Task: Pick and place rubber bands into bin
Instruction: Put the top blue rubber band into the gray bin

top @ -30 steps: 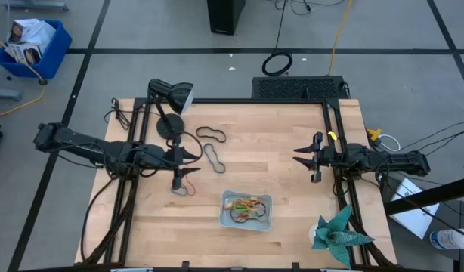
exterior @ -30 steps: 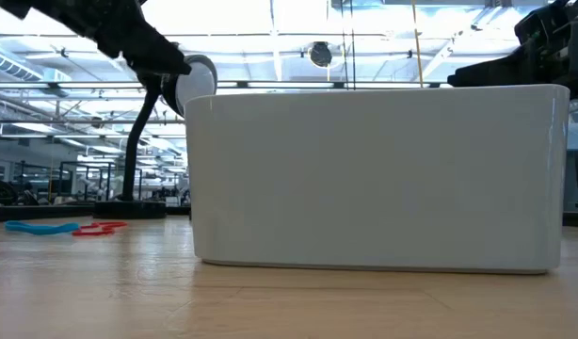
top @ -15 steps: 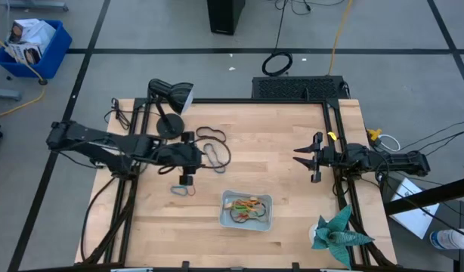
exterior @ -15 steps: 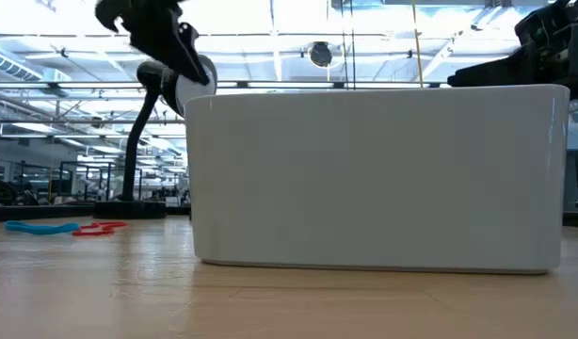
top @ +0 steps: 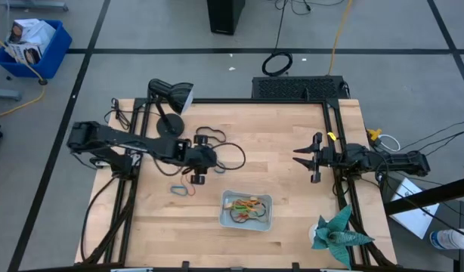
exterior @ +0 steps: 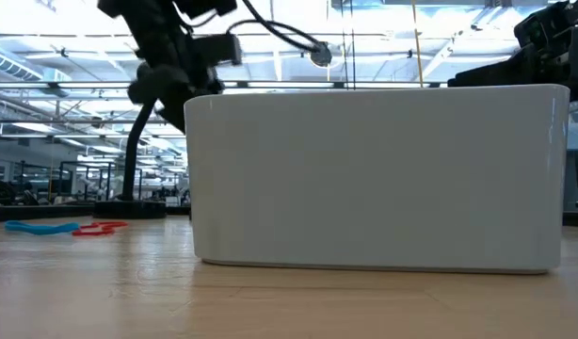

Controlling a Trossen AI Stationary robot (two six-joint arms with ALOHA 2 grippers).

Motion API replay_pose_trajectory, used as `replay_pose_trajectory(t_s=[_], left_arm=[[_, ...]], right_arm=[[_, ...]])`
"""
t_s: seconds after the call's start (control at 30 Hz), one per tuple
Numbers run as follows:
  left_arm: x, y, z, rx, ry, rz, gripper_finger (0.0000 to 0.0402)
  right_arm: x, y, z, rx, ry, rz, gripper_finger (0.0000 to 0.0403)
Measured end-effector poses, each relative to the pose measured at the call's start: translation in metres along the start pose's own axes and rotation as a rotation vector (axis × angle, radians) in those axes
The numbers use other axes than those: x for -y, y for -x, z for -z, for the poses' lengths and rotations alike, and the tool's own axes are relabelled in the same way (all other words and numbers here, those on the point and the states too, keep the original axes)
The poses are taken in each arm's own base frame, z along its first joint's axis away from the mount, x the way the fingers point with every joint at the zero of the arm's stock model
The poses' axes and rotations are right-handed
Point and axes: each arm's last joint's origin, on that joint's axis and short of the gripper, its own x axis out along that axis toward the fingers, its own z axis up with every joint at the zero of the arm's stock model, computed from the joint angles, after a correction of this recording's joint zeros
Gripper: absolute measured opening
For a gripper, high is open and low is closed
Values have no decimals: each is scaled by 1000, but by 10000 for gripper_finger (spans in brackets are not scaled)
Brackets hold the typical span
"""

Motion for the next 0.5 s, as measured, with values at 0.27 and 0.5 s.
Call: replay_pose_trajectory(t_s=[0.27, 0.5], left_arm=[[5, -43, 1, -74, -21, 81, 184], [7, -70, 5, -119, -13, 134, 184]], right_arm=[[0, 0, 1, -7, 1, -1, 119], [0, 0, 1, -14, 2, -1, 117]])
